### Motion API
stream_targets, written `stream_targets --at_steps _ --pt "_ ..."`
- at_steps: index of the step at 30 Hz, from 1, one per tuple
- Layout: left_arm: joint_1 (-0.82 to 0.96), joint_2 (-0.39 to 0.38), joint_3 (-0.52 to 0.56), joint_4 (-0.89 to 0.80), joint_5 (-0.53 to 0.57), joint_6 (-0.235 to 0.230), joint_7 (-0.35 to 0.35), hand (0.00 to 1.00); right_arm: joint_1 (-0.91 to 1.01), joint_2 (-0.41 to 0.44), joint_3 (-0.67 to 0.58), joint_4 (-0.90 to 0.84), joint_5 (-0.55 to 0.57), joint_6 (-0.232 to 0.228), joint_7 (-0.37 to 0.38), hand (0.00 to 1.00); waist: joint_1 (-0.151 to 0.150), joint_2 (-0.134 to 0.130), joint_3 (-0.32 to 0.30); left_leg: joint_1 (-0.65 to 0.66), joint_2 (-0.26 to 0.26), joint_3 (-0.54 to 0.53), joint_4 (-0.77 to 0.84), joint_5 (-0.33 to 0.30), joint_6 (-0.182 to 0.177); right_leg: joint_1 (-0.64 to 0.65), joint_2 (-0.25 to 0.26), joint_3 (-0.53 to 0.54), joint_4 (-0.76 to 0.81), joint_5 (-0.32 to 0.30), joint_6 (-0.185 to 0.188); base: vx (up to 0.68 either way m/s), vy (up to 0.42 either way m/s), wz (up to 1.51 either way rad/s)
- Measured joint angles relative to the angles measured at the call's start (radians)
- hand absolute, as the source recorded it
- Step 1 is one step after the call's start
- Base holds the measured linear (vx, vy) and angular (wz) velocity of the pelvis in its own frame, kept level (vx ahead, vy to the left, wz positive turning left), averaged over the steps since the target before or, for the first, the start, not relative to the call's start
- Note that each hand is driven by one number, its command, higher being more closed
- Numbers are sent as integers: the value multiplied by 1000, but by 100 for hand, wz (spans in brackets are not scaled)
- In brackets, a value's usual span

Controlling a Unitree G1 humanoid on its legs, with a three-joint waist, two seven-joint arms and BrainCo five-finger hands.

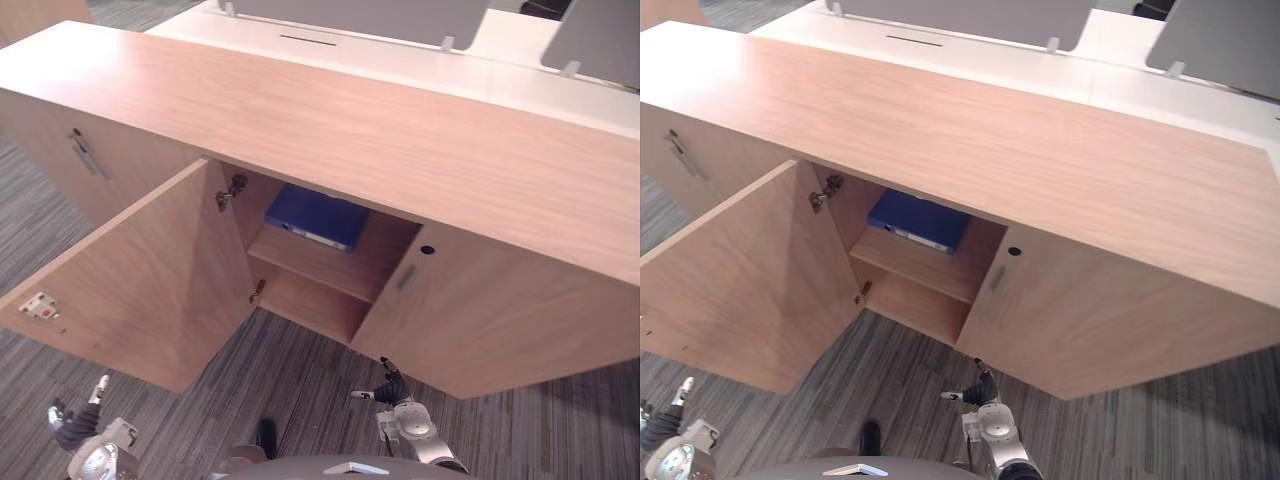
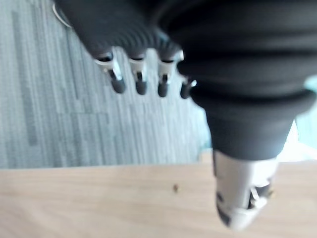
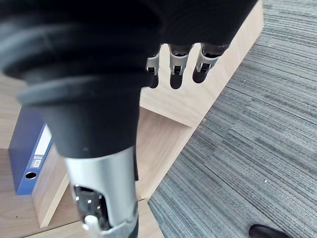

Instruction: Walk over to the cabinet, pick up the folder, carry it to the office cabinet, place the folder inside the office cabinet, then close the office cabinet door

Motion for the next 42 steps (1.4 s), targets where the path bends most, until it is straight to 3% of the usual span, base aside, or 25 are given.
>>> stream_targets --at_steps 7,13,24,28,36,42 --pt "0 79 91 -40 0 -17 20 0 -30 -6 33 0 0 0 -1 0 27 -1 8 9 3 -22 0 -3 -1 12 4 1 5 5 -11 -2 -31 8" --pt "-25 170 106 -90 3 -20 5 0 -24 -18 55 0 1 0 1 0 28 9 14 7 6 -32 -1 -8 -10 13 7 1 9 5 -11 -57 -32 4" --pt "-84 258 82 -153 61 -20 -32 0 45 -20 54 -3 0 0 3 0 21 8 13 -3 13 -33 -1 -9 -8 7 15 5 5 5 -11 -31 -42 0" --pt "-89 260 77 -193 101 -20 -51 0 53 -19 52 -3 0 0 10 0 21 -4 6 -8 13 -25 0 -7 -15 -4 15 21 5 5 -11 2 -31 -7" --pt "-79 213 -49 -193 140 -19 -85 0 64 -16 40 -2 -1 0 10 0 20 -7 3 -7 19 -26 0 -2 -8 -6 21 30 9 11 -21 2 -19 0" --pt "-75 202 -76 -193 163 -17 -84 0 66 -17 24 -2 -1 0 10 0 14 -6 3 1 29 -21 0 0 -11 -8 27 34 23 13 -24 -27 -32 -2"
